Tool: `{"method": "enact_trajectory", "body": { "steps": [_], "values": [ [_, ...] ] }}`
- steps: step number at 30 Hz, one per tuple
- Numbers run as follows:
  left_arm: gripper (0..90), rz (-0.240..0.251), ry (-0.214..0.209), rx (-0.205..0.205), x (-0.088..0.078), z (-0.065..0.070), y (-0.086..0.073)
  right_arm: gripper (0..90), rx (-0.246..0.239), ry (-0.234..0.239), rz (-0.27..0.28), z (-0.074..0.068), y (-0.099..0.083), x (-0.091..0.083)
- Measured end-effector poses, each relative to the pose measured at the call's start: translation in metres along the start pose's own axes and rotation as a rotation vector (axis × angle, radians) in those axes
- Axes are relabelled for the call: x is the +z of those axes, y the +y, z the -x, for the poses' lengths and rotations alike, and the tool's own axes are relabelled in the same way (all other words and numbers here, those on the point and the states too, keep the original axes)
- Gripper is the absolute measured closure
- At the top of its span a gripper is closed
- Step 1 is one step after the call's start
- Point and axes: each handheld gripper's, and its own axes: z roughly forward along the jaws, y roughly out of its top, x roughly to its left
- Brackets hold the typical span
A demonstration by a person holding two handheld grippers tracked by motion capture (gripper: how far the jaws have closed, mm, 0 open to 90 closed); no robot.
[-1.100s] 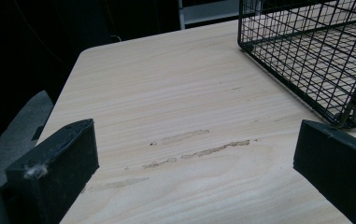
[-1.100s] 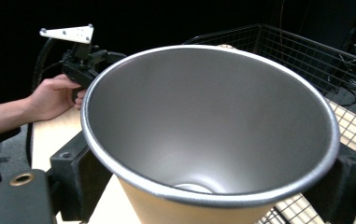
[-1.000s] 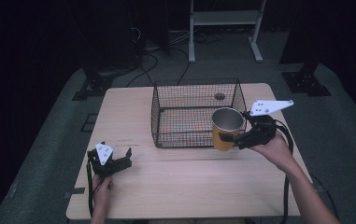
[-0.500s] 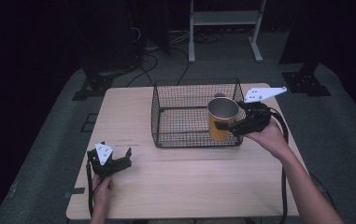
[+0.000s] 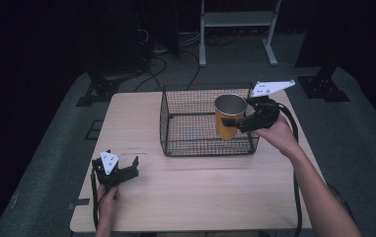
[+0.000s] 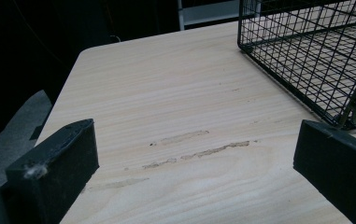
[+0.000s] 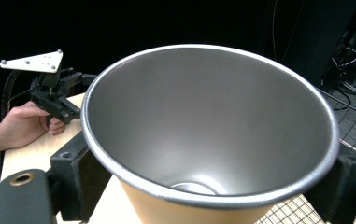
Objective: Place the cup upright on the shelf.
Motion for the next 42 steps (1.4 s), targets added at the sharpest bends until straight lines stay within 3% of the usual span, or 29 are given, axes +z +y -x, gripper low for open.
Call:
{"method": "enact_trajectory", "body": {
  "steps": [19, 42],
  "values": [
    [0.0, 0.002, -0.002, -0.005, 0.000, -0.001, 0.000, 13.3, 0.002, -0.008, -0.016, 0.017, 0.019, 0.025],
    [0.0, 0.003, -0.003, -0.008, 0.000, -0.001, 0.000, 13.3, 0.047, -0.011, -0.040, 0.038, 0.020, 0.060]
  ]
}}
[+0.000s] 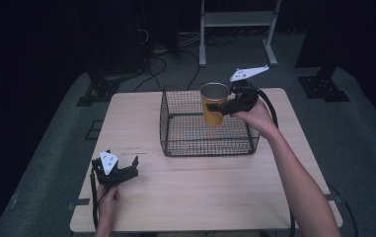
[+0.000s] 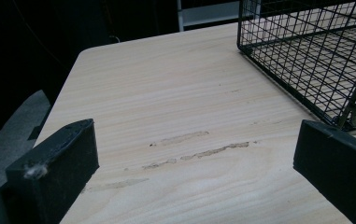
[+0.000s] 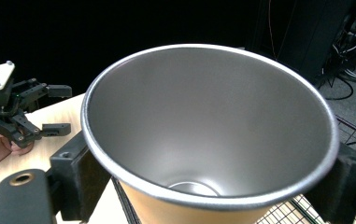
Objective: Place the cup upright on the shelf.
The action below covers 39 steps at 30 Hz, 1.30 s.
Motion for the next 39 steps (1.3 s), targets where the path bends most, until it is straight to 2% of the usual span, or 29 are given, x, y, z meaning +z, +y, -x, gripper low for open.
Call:
{"method": "enact_trajectory", "body": {
  "steps": [16, 28, 39],
  "values": [
    [0.0, 0.001, -0.003, -0.004, 0.000, -0.001, 0.000, 13.4, 0.001, 0.013, -0.026, 0.008, 0.004, 0.024],
    [0.0, 0.006, -0.004, -0.008, 0.000, -0.001, 0.000, 13.3, 0.048, 0.042, -0.040, 0.024, -0.009, 0.046],
    [0.0, 0.005, -0.006, -0.008, 0.000, -0.001, 0.000, 13.2, 0.069, 0.058, -0.094, 0.034, -0.025, 0.072]
  ]
}}
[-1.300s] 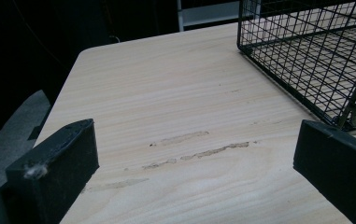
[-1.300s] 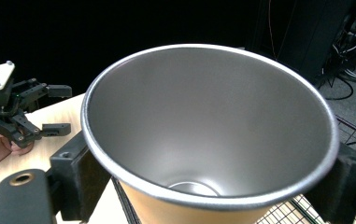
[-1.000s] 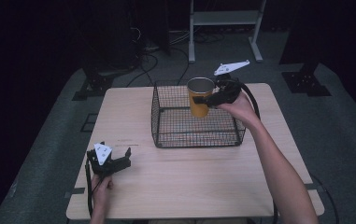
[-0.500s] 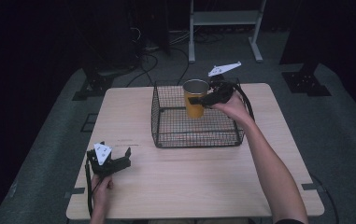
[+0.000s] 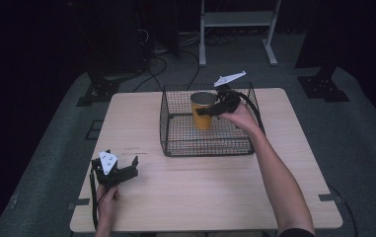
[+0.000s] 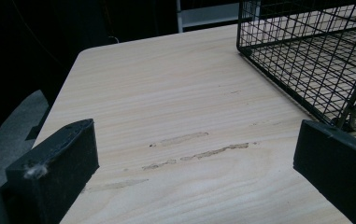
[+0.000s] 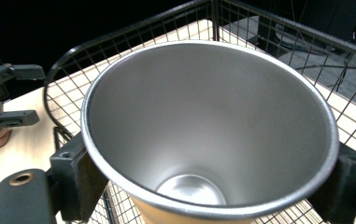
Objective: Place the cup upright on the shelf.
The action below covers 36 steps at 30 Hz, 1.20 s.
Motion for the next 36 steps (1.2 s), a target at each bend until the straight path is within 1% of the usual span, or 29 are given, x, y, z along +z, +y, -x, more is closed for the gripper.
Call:
{"method": "enact_trajectory", "body": {
  "steps": [3, 5, 10, 13, 17, 21, 25, 30, 36],
  "values": [
    [0.0, 0.000, 0.000, -0.001, 0.000, 0.000, 0.000, 13.2, 0.005, 0.004, -0.005, 0.003, -0.002, 0.003],
    [0.0, 0.001, 0.000, -0.001, 0.000, 0.000, 0.000, 13.2, 0.010, 0.002, -0.023, 0.005, -0.005, 0.008],
    [0.0, 0.000, 0.000, -0.001, 0.000, 0.000, 0.000, 13.1, 0.022, 0.009, -0.037, 0.009, -0.010, 0.016],
    [0.0, 0.001, 0.000, -0.001, 0.000, 0.000, 0.000, 13.0, 0.024, 0.011, -0.041, 0.010, -0.011, 0.018],
    [0.0, 0.001, 0.000, -0.002, 0.000, 0.000, 0.000, 12.7, 0.021, 0.001, -0.050, 0.012, -0.012, 0.021],
    [0.0, 0.001, -0.001, -0.002, 0.000, 0.000, 0.000, 12.3, 0.031, 0.004, -0.059, 0.015, -0.015, 0.024],
    [0.0, 0.002, 0.000, -0.002, 0.000, 0.000, 0.000, 12.2, 0.027, -0.007, -0.084, 0.018, -0.018, 0.028],
    [0.0, 0.001, -0.001, -0.002, 0.000, 0.000, 0.000, 12.0, 0.022, -0.022, -0.089, 0.020, -0.019, 0.030],
    [0.0, 0.001, -0.001, -0.002, -0.001, 0.000, 0.000, 11.4, 0.022, -0.033, -0.114, 0.021, -0.021, 0.034]
  ]
}}
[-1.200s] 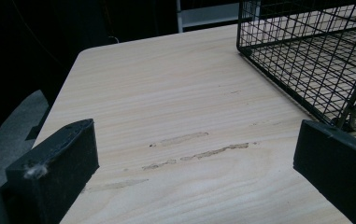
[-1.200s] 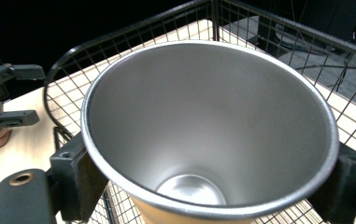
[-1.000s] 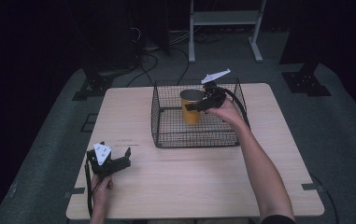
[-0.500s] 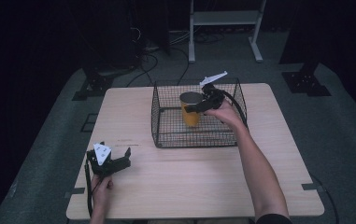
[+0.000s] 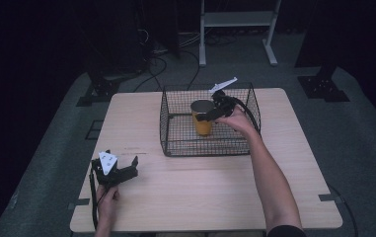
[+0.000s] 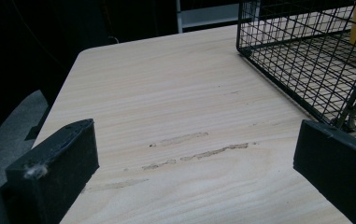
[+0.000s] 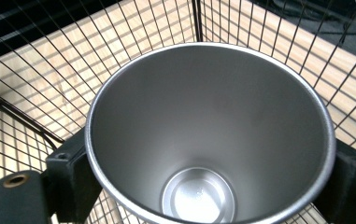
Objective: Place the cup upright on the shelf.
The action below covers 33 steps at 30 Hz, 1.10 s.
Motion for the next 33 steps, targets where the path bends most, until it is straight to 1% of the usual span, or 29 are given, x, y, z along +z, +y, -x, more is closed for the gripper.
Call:
{"method": "enact_trajectory", "body": {
  "steps": [3, 8, 11, 24, 29, 33],
  "values": [
    [0.0, 0.001, 0.000, -0.001, 0.0000, 0.0000, 0.0000, 10.3, -0.017, -0.016, -0.025, -0.0001, -0.0013, 0.0030],
    [0.0, 0.000, 0.000, 0.000, 0.0000, -0.0001, 0.0000, 9.7, -0.022, -0.018, -0.044, 0.0006, -0.0034, 0.0059],
    [0.0, 0.001, -0.001, -0.001, 0.0000, -0.0002, -0.0001, 9.7, -0.021, -0.020, -0.040, 0.0011, -0.0036, 0.0061],
    [0.0, 0.001, -0.001, -0.002, -0.0001, -0.0003, -0.0001, 9.6, -0.043, -0.023, -0.052, -0.0004, -0.0055, 0.0060],
    [0.0, 0.001, 0.000, -0.001, -0.0001, -0.0001, -0.0001, 9.2, -0.045, -0.023, -0.040, -0.0014, -0.0086, 0.0058],
    [0.0, 0.001, 0.000, 0.000, -0.0001, 0.0001, -0.0001, 8.9, -0.046, -0.030, -0.042, -0.0026, -0.0103, 0.0052]
  ]
}}
